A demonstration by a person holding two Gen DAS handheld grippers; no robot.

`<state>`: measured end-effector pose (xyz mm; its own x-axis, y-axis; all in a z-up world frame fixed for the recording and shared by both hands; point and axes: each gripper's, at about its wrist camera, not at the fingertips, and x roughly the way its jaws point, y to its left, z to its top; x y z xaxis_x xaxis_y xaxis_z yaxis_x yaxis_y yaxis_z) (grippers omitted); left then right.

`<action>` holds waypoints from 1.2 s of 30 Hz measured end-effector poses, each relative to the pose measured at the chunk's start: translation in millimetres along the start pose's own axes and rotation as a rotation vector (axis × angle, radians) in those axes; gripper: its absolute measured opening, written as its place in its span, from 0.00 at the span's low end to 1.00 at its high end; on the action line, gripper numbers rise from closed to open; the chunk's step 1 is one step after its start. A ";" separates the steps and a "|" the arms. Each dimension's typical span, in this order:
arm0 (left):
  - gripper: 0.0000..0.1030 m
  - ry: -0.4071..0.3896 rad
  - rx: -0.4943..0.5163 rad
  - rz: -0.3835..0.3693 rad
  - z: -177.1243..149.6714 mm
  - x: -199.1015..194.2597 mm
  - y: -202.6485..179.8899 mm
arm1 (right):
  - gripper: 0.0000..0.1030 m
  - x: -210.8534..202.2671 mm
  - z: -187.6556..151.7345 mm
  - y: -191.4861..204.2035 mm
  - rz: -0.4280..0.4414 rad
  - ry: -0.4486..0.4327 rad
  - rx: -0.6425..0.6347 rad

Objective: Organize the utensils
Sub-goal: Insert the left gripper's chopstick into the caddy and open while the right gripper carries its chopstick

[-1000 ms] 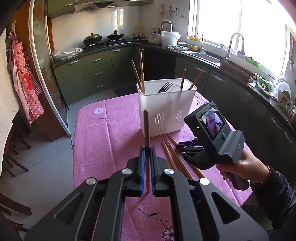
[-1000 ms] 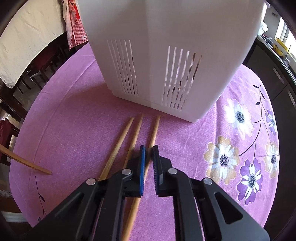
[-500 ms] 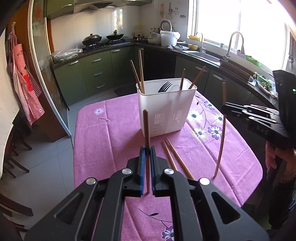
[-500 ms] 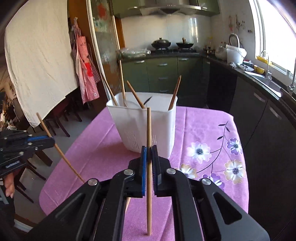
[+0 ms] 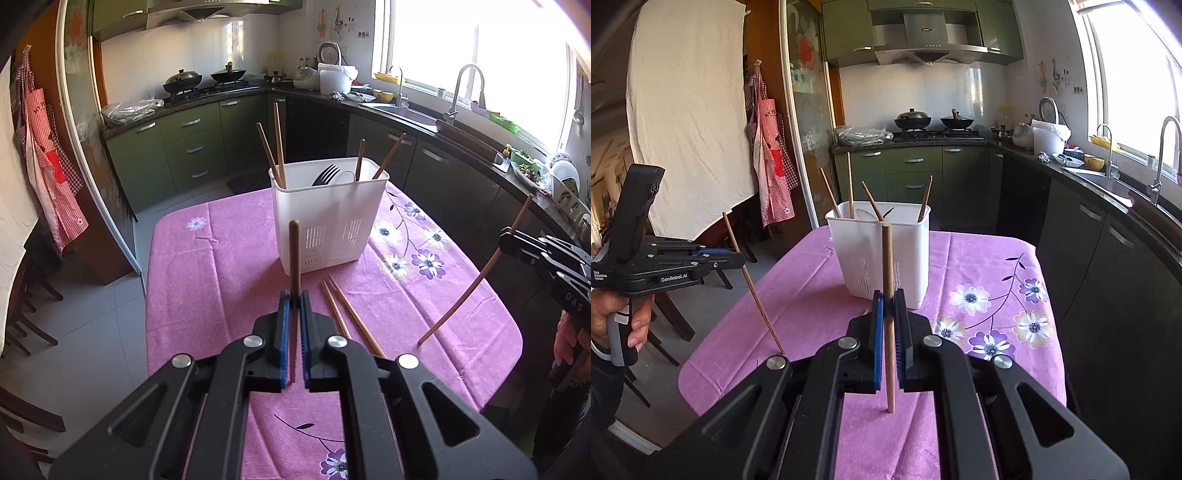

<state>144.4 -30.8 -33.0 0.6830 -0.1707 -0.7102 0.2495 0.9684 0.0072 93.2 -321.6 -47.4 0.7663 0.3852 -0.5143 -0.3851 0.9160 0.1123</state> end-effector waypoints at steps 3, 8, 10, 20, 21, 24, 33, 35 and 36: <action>0.05 -0.007 0.003 0.002 1.9 -2.9 0.0 | 0.06 0.3 -0.9 0.0 0.002 0.000 0.002; 0.05 -0.025 0.003 -0.012 16.2 -12.5 0.6 | 0.06 3.8 -2.0 -1.4 0.002 0.003 -0.001; 0.05 -0.041 0.008 -0.016 28.6 -19.4 0.5 | 0.06 5.1 -1.3 -0.9 0.003 0.004 0.001; 0.05 -0.240 0.047 -0.007 131.7 -64.9 -14.8 | 0.06 1.6 -3.7 -0.4 0.015 0.004 0.004; 0.05 -0.265 0.050 -0.001 141.0 -66.6 -17.1 | 0.06 1.0 -3.9 -0.5 0.017 0.004 0.004; 0.05 -0.317 0.047 0.011 163.0 -63.9 -22.9 | 0.06 -0.8 -5.7 -1.8 0.024 0.002 0.007; 0.05 -0.212 0.020 0.025 171.9 9.8 -30.3 | 0.06 -3.6 -7.4 -1.7 0.030 0.005 0.003; 0.05 -0.182 0.012 0.023 166.9 25.8 -28.3 | 0.06 -3.6 -7.5 -1.1 0.030 0.005 -0.002; 0.05 -0.168 0.006 0.019 164.1 32.3 -26.8 | 0.06 -3.3 -7.2 -0.6 0.031 0.005 -0.003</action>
<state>272.4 -92.2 59.4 0.7927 -0.1806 -0.5822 0.2391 0.9707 0.0245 87.2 -324.2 -51.8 0.7515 0.4124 -0.5149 -0.4097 0.9035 0.1257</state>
